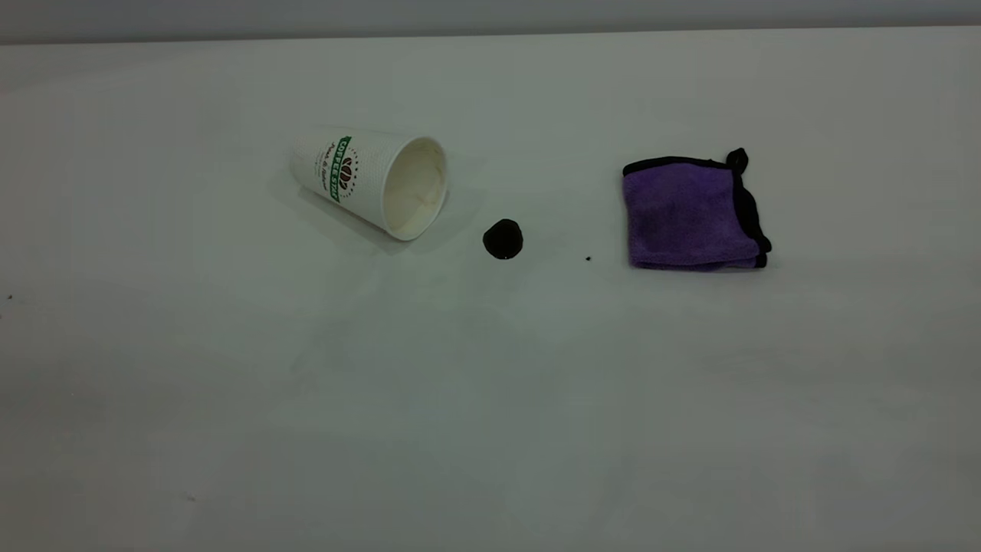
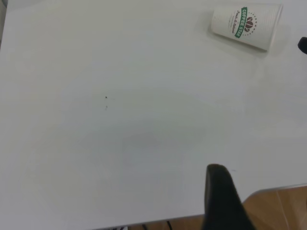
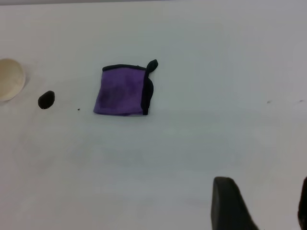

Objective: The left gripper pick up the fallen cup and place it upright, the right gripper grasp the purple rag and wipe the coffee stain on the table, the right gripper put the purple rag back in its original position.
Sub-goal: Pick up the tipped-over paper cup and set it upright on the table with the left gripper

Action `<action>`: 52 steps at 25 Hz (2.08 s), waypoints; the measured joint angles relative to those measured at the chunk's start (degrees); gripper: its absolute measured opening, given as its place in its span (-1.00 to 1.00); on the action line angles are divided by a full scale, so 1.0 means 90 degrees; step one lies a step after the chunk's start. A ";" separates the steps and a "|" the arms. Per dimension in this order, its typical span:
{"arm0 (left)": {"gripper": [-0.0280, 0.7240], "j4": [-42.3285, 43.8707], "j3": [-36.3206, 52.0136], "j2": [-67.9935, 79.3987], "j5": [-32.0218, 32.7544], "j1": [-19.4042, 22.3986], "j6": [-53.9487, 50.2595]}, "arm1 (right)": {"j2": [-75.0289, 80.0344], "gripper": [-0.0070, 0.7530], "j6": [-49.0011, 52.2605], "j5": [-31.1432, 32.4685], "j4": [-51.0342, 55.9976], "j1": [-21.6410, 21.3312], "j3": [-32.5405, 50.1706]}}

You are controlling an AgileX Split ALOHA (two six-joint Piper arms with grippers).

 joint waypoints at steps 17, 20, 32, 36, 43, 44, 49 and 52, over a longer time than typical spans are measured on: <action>0.30 0.0000 0.0000 0.0000 0.0000 0.0000 0.0000 | 0.0000 0.05 0.0000 0.0000 0.0000 0.0000 0.0000; 0.30 0.0000 0.0000 0.0000 0.0000 0.0000 0.0000 | 0.0000 0.05 0.0000 0.0000 0.0000 0.0000 0.0000; 0.30 0.0000 0.0000 0.0000 0.0000 0.0000 0.0000 | 0.0000 0.05 0.0000 0.0000 0.0000 0.0000 0.0000; 0.30 0.0000 0.0000 0.0000 0.0000 0.0000 -0.0006 | 0.0000 0.05 0.0000 0.0000 0.0000 0.0000 0.0000; 0.47 0.0000 -0.0087 0.0571 -0.0473 0.0000 -0.0001 | 0.0000 0.05 0.0000 0.0000 0.0000 0.0000 0.0000; 0.53 -0.0008 -0.0107 0.0811 -0.0641 0.0000 -0.0001 | 0.0000 0.05 0.0000 0.0000 0.0000 0.0000 0.0000; 0.69 -0.0200 -0.0339 0.2445 -0.1824 0.0000 0.0018 | 0.0000 0.05 0.0000 0.0000 0.0000 0.0000 0.0000; 0.69 -0.0491 -0.0641 0.3619 -0.2412 0.0000 0.0246 | 0.0000 0.05 0.0000 0.0000 0.0000 0.0000 0.0000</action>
